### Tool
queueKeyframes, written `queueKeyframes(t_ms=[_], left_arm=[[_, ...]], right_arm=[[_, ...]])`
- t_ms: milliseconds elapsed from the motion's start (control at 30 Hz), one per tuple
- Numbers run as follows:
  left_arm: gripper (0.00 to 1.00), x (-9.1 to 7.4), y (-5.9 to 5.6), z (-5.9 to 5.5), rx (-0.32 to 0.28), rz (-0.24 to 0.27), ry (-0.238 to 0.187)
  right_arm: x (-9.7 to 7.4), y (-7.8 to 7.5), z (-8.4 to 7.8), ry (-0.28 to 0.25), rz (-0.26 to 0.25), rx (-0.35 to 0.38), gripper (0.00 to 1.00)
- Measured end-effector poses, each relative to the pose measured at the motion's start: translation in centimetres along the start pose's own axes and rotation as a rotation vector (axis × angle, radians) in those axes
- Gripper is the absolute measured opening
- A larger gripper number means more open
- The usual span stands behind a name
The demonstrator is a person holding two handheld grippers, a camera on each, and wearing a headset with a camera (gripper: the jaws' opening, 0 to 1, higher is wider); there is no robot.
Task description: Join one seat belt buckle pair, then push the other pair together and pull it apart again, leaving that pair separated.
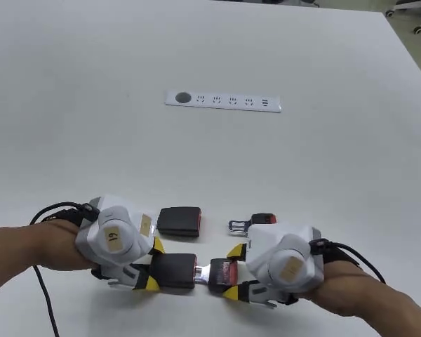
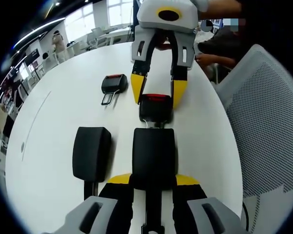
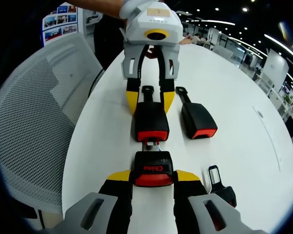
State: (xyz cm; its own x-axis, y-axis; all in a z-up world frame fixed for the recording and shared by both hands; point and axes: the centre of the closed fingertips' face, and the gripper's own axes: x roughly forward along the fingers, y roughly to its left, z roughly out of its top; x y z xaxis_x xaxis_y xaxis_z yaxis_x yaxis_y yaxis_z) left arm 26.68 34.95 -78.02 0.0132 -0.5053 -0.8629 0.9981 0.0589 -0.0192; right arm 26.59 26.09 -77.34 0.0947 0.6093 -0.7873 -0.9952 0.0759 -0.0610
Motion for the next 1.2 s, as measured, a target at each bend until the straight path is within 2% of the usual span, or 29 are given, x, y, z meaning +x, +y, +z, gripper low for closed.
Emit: queueKeyframes(t_ms=[433, 800, 833, 867, 967, 1000, 1100, 1167, 1200], left_arm=[[0.31, 0.1, 0.0, 0.0, -0.005, 0.000, 0.004], [0.30, 0.1, 0.1, -0.1, -0.007, 0.001, 0.013], [0.30, 0.1, 0.0, -0.2, -0.009, 0.002, 0.019], [0.30, 0.1, 0.0, -0.2, -0.014, 0.001, 0.013], [0.30, 0.1, 0.1, -0.1, -0.014, 0.000, 0.015], [0.30, 0.0, 0.1, -0.1, -0.014, 0.000, 0.018], [0.30, 0.0, 0.1, -0.1, -0.014, -0.003, 0.015], [0.31, 0.0, 0.1, 0.0, -0.006, -0.003, 0.021], [0.31, -0.1, 0.1, 0.0, -0.002, -0.003, 0.026]], right_arm=[[0.9, 0.0, 1.0, -0.002, 0.018, 0.000, 0.27], [0.8, 0.2, 1.4, 0.001, 0.018, 0.001, 0.26], [0.5, 0.0, 0.7, 0.037, -0.006, 0.027, 0.26], [0.7, 0.2, 1.1, 0.016, 0.008, 0.006, 0.26], [0.5, 0.2, 1.1, 0.024, 0.006, 0.019, 0.26], [0.8, 0.4, 1.3, 0.021, 0.036, -0.021, 0.27], [1.5, 0.2, 0.7, 0.020, 0.031, -0.019, 0.27], [0.7, 0.2, 1.1, 0.001, 0.018, -0.026, 0.27], [1.1, 0.0, 0.6, -0.014, 0.024, -0.012, 0.27]])
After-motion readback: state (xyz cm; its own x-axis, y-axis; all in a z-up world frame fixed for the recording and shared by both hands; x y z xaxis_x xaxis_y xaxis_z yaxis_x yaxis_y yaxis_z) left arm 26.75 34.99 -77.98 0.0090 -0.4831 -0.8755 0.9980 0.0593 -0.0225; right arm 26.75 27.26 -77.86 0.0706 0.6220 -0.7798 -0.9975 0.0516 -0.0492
